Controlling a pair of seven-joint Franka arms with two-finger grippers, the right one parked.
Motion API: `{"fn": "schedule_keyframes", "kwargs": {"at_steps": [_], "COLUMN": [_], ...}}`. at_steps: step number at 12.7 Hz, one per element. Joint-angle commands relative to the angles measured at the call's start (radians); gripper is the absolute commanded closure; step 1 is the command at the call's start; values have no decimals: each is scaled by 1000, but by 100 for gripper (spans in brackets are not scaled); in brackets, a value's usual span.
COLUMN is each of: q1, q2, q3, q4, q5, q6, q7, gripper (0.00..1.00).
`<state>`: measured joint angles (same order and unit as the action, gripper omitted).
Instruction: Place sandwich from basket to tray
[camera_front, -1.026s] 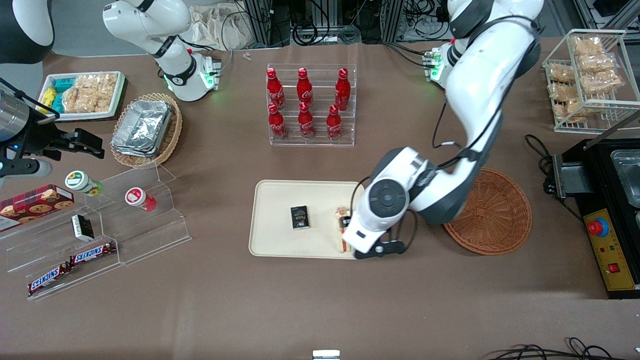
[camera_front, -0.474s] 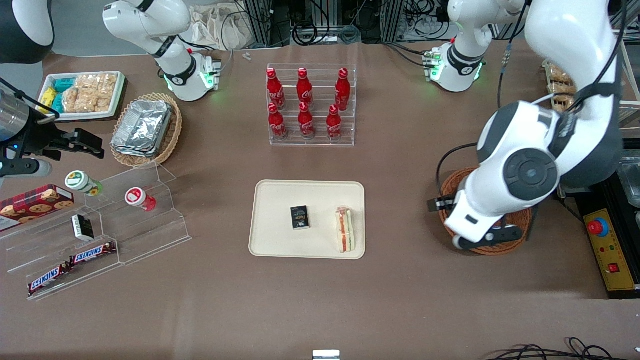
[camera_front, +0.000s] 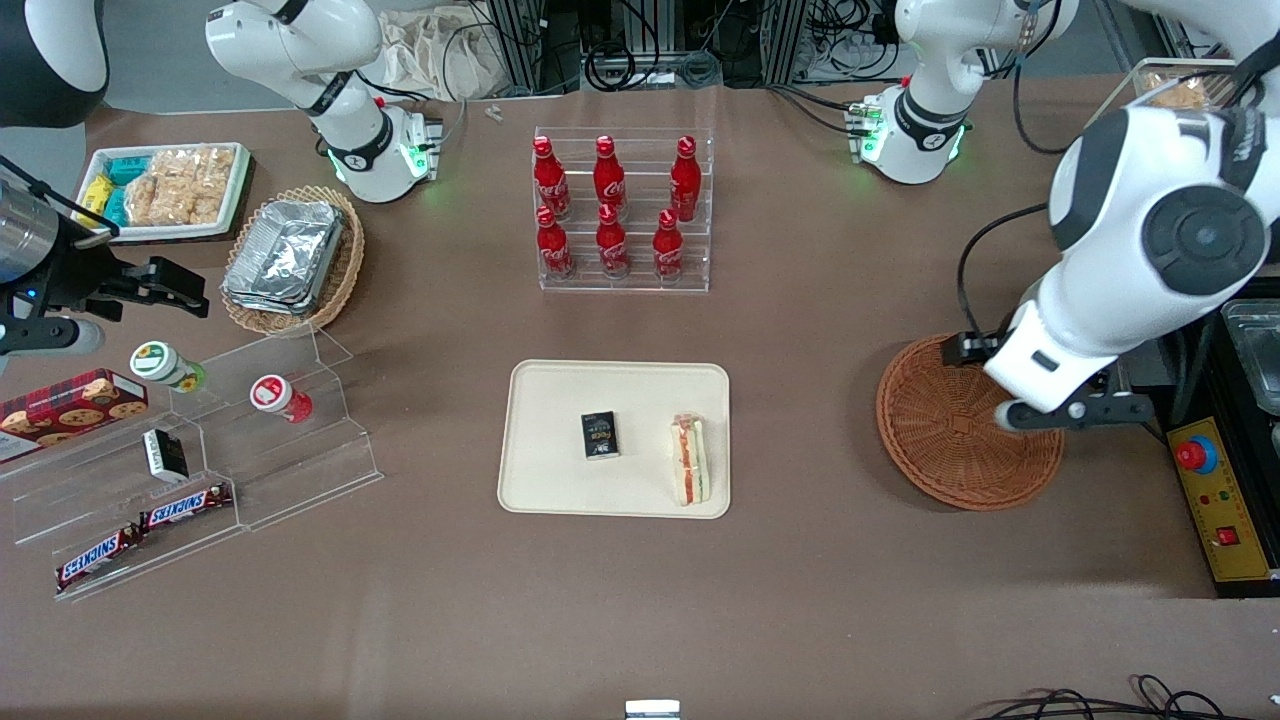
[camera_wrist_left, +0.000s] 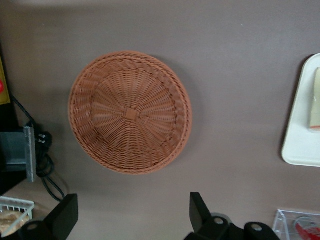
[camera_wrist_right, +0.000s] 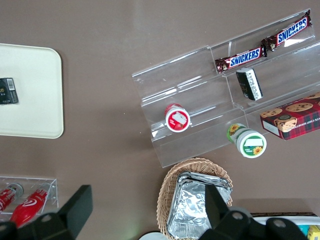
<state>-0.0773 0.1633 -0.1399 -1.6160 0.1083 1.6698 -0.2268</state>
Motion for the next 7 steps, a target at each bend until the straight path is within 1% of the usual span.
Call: {"fn": "schedule_keyframes", "kwargs": {"at_steps": [1,3,4,6,7], "q1": [-19,0,16,16,16], "q2": [-120,-111,-82,0,46], "q3": [66,83,82,80,79], "q4": [-163,-145,-102,35,112], "q5": [-27,-27,-32,-50,-73], "q6": [62,44,35,-53,-83], "q7": [186,282,293,299,293], "gripper": [0,0,0,0,0]}}
